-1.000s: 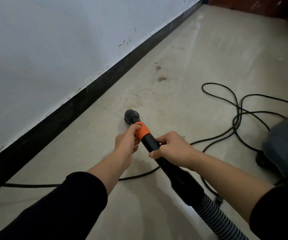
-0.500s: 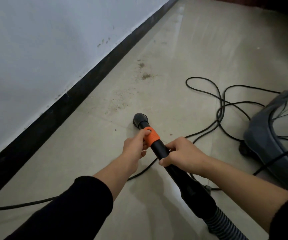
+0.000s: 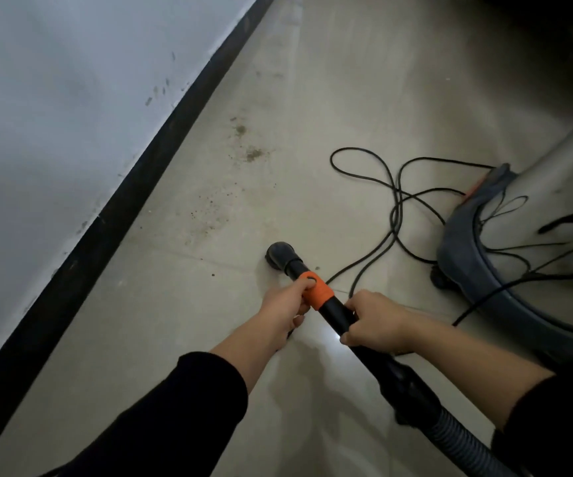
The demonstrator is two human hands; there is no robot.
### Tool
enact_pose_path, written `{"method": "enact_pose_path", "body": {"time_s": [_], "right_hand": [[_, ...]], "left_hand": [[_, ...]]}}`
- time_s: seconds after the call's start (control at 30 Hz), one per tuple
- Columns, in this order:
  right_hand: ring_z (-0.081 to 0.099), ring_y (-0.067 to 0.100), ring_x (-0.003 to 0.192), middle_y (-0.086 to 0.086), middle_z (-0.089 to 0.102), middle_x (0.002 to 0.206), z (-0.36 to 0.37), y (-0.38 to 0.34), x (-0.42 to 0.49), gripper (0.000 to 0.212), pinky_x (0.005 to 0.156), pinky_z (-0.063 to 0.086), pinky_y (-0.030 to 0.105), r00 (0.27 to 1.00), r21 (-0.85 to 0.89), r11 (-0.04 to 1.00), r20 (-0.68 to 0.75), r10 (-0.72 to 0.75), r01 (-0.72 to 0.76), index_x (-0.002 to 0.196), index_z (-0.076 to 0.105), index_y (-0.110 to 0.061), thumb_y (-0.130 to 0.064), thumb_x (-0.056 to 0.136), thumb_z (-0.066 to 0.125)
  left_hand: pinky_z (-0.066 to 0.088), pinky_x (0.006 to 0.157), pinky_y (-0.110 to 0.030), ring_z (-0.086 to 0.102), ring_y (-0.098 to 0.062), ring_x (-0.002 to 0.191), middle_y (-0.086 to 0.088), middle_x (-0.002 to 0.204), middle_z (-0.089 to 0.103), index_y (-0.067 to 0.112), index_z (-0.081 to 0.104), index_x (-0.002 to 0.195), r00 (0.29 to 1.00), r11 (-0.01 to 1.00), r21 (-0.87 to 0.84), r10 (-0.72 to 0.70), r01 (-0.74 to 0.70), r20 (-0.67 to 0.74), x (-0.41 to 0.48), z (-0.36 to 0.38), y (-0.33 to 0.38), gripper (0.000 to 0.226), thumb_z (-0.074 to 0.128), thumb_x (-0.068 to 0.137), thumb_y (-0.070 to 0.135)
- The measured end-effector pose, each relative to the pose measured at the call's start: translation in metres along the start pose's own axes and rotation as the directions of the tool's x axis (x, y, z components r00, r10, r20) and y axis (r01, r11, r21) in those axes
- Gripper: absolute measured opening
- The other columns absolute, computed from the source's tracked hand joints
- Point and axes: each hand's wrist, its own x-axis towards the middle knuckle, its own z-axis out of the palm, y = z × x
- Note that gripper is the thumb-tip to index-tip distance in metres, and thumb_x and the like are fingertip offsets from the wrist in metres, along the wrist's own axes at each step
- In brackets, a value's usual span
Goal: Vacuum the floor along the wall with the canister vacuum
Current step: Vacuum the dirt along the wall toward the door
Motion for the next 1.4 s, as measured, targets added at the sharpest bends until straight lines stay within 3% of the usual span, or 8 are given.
{"method": "enact_pose_path", "body": {"time_s": [0.23, 0.4, 0.5, 0.67, 0.87, 1.07, 1.27, 1.4], "right_hand": [[0.058, 0.018, 0.078, 0.002, 0.056, 0.087, -0.008, -0.001, -0.007, 0.019, 0.062, 0.045, 0.026, 0.995, -0.029, 0.995, 0.028, 0.100, -0.099, 0.097, 0.054, -0.012, -0.020, 0.084, 0.064], [0.061, 0.023, 0.078, 0.006, 0.059, 0.088, -0.003, -0.004, 0.011, 0.013, 0.069, 0.051, 0.034, 0.998, 0.008, 0.998, -0.017, 0.055, -0.055, 0.093, 0.053, -0.013, -0.017, 0.083, 0.058], [0.057, 0.021, 0.071, 0.005, 0.057, 0.083, -0.005, -0.012, 0.024, 0.009, 0.063, 0.046, 0.030, 0.999, 0.082, 0.997, -0.050, 0.017, -0.013, 0.086, 0.049, -0.015, -0.013, 0.083, 0.057], [0.062, 0.028, 0.078, 0.008, 0.060, 0.085, -0.004, -0.019, 0.047, 0.009, 0.072, 0.053, 0.041, 0.989, 0.156, 0.986, -0.142, -0.045, 0.067, 0.093, 0.051, -0.015, -0.015, 0.085, 0.054], [0.056, 0.023, 0.072, 0.005, 0.057, 0.084, -0.001, -0.016, 0.070, 0.011, 0.060, 0.044, 0.030, 0.969, 0.213, 0.968, -0.234, -0.080, 0.131, 0.100, 0.051, -0.014, -0.017, 0.090, 0.052], [0.057, 0.021, 0.071, 0.005, 0.058, 0.086, -0.002, -0.008, 0.086, 0.013, 0.061, 0.046, 0.032, 0.950, 0.245, 0.954, -0.295, -0.099, 0.175, 0.105, 0.050, -0.015, -0.019, 0.093, 0.051], [0.059, 0.024, 0.074, 0.006, 0.059, 0.083, -0.013, 0.000, 0.081, 0.006, 0.070, 0.051, 0.041, 0.963, 0.303, 0.926, -0.212, -0.164, 0.224, 0.096, 0.052, -0.016, -0.018, 0.091, 0.055], [0.051, 0.015, 0.063, 0.003, 0.053, 0.073, -0.016, -0.002, 0.068, 0.006, 0.062, 0.043, 0.031, 0.962, 0.336, 0.904, -0.150, -0.227, 0.265, 0.087, 0.052, -0.013, -0.012, 0.092, 0.055]], "left_hand": [[0.040, 0.058, -0.025, 0.054, -0.014, 0.071, -0.004, 0.081, 0.060, 0.009, 0.064, 0.098, 0.999, 0.999, 0.032, -0.026, 0.025, 0.024, -0.001, 0.013, 0.004, 0.026, 0.069, 0.084, 0.031], [0.042, 0.066, -0.028, 0.050, -0.015, 0.066, -0.003, 0.076, 0.059, 0.010, 0.061, 0.081, 0.999, 1.000, -0.002, 0.009, -0.009, -0.046, 0.008, 0.010, 0.014, 0.023, 0.068, 0.084, 0.031], [0.042, 0.070, -0.030, 0.051, -0.017, 0.075, -0.005, 0.081, 0.060, 0.011, 0.059, 0.078, 0.995, 0.999, -0.030, 0.040, -0.043, -0.088, 0.019, 0.006, 0.023, 0.025, 0.069, 0.084, 0.033], [0.040, 0.074, -0.033, 0.049, -0.018, 0.081, -0.005, 0.082, 0.051, 0.017, 0.050, 0.070, 0.988, 0.992, -0.069, 0.095, -0.104, -0.122, 0.043, 0.005, 0.037, 0.031, 0.068, 0.085, 0.037], [0.040, 0.075, -0.033, 0.049, -0.019, 0.082, -0.007, 0.086, 0.055, 0.015, 0.052, 0.074, 0.977, 0.979, -0.118, 0.149, -0.168, -0.155, 0.067, 0.009, 0.045, 0.031, 0.071, 0.084, 0.038], [0.045, 0.076, -0.032, 0.054, -0.020, 0.084, -0.005, 0.086, 0.062, 0.015, 0.058, 0.073, 0.968, 0.975, -0.097, 0.183, -0.202, -0.172, 0.077, 0.020, 0.056, 0.029, 0.071, 0.084, 0.039], [0.039, 0.069, -0.032, 0.047, -0.020, 0.074, -0.008, 0.078, 0.055, 0.012, 0.057, 0.076, 0.975, 0.980, -0.098, 0.154, -0.171, -0.158, 0.071, 0.019, 0.059, 0.029, 0.074, 0.081, 0.035], [0.039, 0.066, -0.030, 0.044, -0.018, 0.067, -0.004, 0.069, 0.050, 0.009, 0.058, 0.081, 0.984, 0.987, -0.103, 0.105, -0.120, -0.143, 0.055, 0.010, 0.056, 0.030, 0.073, 0.082, 0.035]]}}
